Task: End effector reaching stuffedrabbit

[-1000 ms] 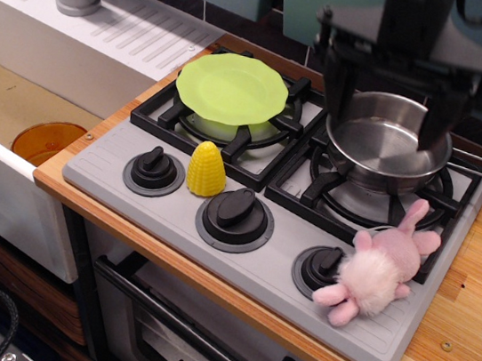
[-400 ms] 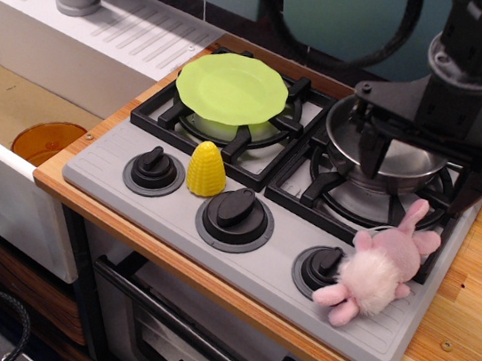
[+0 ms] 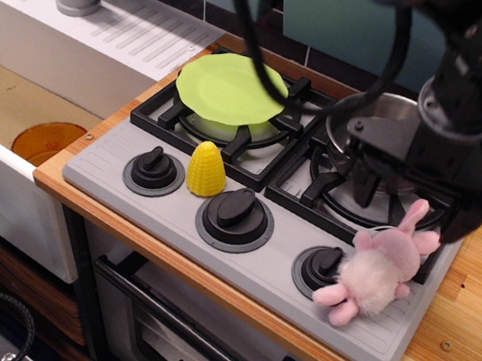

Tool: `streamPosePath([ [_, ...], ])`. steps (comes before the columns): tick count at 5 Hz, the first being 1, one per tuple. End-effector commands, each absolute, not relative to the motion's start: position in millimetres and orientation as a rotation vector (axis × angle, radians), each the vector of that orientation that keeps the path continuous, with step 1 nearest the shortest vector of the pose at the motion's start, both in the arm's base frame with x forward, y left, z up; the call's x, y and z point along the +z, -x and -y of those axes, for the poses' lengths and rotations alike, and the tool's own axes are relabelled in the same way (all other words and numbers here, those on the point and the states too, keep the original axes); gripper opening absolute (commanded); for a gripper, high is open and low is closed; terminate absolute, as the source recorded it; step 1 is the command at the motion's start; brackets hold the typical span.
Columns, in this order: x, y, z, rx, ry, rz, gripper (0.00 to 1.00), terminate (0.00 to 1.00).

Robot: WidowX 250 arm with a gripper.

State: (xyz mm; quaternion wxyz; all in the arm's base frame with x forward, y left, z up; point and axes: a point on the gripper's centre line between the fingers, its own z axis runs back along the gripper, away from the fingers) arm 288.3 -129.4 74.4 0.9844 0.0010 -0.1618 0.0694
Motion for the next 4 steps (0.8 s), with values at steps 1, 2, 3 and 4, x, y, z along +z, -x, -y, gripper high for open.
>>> streamPosePath([
  [1, 60.2, -289.9, 135.1, 0.144, 0.020, 0.393, 1.00, 0.00],
  [2, 52.1, -289.3, 135.3, 0.141, 0.027, 0.404, 1.00, 0.00],
  [3, 42.3, -287.4, 136.6, 0.142, 0.035, 0.413, 1.00, 0.00],
  [4, 35.2, -284.9, 137.8, 0.145, 0.040, 0.421, 1.00, 0.00],
])
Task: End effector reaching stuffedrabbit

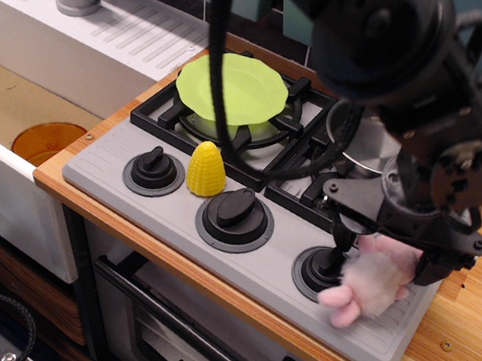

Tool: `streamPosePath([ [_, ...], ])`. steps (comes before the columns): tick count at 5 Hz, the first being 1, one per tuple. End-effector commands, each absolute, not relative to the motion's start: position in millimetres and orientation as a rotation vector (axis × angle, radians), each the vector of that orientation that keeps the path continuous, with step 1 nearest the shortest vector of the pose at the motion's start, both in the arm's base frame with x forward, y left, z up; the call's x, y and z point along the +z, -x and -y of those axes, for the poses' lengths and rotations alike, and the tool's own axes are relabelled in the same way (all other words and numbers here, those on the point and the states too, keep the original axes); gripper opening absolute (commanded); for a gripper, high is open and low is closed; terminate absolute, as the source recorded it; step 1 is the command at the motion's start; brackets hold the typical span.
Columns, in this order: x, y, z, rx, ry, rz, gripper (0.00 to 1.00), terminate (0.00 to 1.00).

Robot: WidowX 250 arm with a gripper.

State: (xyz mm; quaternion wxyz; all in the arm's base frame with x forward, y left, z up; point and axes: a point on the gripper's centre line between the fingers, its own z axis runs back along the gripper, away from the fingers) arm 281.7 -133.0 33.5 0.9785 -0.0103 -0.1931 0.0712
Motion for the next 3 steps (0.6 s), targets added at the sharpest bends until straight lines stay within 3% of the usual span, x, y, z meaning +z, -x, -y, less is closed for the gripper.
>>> streamPosePath([
  [1, 28.8, -281.9, 137.0, 0.142, 0.045, 0.428, 1.00, 0.00],
  [2, 28.4, -278.5, 136.1, 0.121, 0.044, 0.415, 1.00, 0.00],
  [3, 28.4, -278.5, 136.1, 0.121, 0.044, 0.415, 1.00, 1.00],
])
